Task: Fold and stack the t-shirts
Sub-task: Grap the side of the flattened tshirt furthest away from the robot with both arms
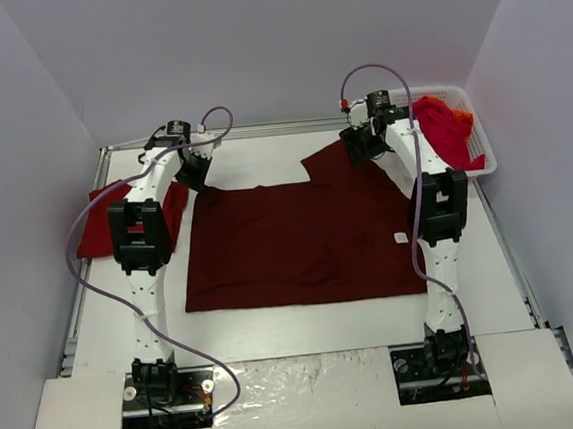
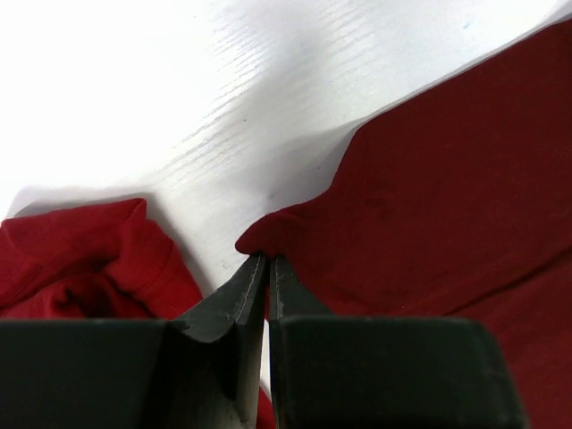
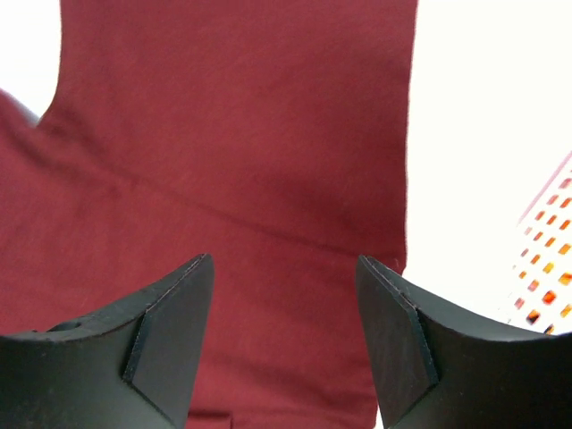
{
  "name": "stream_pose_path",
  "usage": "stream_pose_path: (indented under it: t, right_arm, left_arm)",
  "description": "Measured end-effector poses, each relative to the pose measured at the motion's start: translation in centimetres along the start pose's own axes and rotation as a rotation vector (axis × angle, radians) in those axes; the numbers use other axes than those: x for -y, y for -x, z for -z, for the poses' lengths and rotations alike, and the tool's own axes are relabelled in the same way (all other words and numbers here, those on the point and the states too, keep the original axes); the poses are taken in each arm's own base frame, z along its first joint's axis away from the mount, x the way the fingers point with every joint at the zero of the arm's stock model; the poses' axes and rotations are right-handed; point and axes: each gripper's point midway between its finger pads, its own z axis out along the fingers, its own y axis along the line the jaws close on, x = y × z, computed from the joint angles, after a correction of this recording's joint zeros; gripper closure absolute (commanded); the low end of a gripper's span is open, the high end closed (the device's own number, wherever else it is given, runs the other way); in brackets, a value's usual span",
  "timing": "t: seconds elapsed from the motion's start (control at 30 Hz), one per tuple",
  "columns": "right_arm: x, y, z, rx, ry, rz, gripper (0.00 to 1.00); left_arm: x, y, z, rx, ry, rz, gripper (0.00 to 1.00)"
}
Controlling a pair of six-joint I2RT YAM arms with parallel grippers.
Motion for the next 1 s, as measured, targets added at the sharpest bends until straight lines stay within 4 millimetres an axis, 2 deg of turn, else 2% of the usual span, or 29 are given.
stream_pose_path:
  t: [0.1, 0.37, 0.47, 0.57, 0.77, 1.0]
  right_arm:
    - [0.9, 0.7, -1.0, 0.033, -0.024, -0.026, 0.39]
    - [2.7, 5.2, -2.9, 0.191, -0.064, -0.063, 0.39]
    - [3.1, 6.6, -4.3, 0.243, -0.061, -0.080, 0.36]
    - [3.3, 7.1, -6.0, 0.271, -0.057, -0.095, 0.31]
    - [3.6, 6.4, -9.4, 0.286, -0.057, -0.116, 0.27]
    - [4.4, 7.6, -11.0, 0.344, -0.083, -0.111, 0.26]
  left_arm:
    - [-0.2, -0.2, 0.3, -0.006, 0.021, -0.001, 0.98]
    - [0.5, -0.7, 1.0, -0.019, 0.038, -0.012, 0.98]
    - [0.7, -0.9, 1.2, -0.023, 0.045, -0.016, 0.98]
    - [0.7, -0.9, 1.4, -0.022, 0.056, -0.017, 0.98]
    - [0.4, -0.2, 2.0, 0.000, 0.078, -0.021, 0.98]
    - [0.2, -0.4, 2.0, -0.003, 0.095, -0.020, 0.98]
